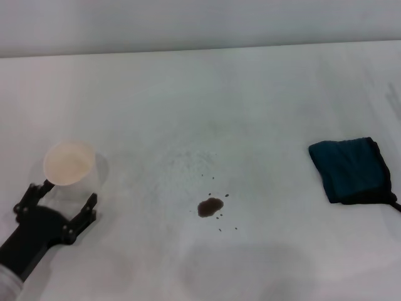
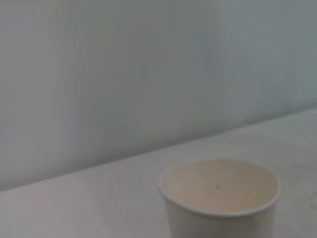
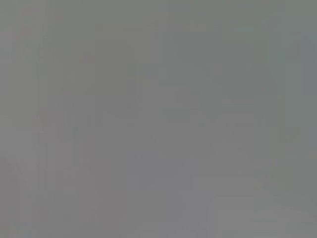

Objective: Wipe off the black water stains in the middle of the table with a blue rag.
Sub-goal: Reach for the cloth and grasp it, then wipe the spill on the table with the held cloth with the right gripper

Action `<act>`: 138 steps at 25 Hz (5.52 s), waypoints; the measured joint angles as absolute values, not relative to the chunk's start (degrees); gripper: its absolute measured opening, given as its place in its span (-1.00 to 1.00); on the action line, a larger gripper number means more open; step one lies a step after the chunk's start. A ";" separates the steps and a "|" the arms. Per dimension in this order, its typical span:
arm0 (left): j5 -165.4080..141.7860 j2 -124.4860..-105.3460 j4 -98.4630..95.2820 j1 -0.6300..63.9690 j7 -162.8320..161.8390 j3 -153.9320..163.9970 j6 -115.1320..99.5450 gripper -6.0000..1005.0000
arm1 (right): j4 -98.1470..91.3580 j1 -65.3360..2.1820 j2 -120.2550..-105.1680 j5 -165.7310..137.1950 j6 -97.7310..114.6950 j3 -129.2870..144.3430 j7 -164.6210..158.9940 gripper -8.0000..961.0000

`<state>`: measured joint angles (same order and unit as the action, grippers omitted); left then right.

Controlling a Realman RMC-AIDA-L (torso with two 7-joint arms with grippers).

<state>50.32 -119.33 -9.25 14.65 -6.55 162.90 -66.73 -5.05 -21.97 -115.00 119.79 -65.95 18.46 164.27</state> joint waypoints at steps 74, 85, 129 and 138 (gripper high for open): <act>70.14 -118.94 -3.45 17.76 -2.19 161.98 -79.89 0.75 | -58.80 -39.08 -115.31 17.96 -86.51 80.75 8.37 0.69; 70.14 -118.91 -3.34 17.58 -1.56 161.98 -79.68 0.75 | -55.54 -39.47 -115.35 16.25 -84.74 80.89 8.46 0.51; 70.77 -119.41 -4.88 17.86 -1.69 162.39 -74.05 0.74 | -60.62 -45.13 -116.13 46.50 -72.13 116.29 9.82 -0.72; 70.51 -119.37 -5.06 17.95 -1.65 162.60 -73.45 0.75 | -61.60 -47.62 -116.12 51.90 -68.12 124.63 7.91 -0.74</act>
